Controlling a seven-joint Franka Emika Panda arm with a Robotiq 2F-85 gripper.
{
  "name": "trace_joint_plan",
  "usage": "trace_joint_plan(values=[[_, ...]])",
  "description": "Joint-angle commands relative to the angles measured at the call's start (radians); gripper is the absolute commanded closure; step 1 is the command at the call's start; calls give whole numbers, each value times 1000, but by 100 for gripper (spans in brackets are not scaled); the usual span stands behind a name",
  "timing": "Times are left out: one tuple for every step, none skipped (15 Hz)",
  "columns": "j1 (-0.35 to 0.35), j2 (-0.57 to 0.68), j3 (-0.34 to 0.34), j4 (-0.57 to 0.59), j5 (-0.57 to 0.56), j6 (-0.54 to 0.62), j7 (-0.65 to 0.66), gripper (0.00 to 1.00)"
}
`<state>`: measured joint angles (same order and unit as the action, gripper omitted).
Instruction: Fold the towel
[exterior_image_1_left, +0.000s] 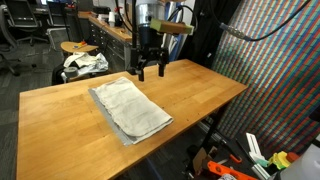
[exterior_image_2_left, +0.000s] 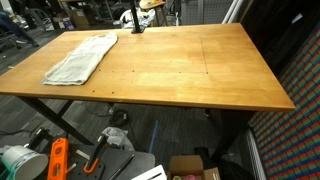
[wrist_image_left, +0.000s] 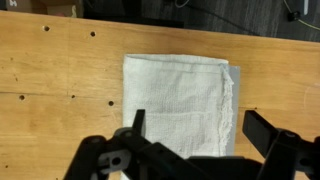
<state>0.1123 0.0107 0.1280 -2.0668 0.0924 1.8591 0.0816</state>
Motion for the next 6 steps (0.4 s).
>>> trace_joint_plan(values=[[20,16,14,116,18,-97,25,0],[22,26,16,146,30,-130,31,0],[17,3,11,73,10,-66,13,0],[19,3,13,84,11,-74,15,0],[19,4,13,81,11,-73,15,0],[19,6,12,76,10,-73,14,0]])
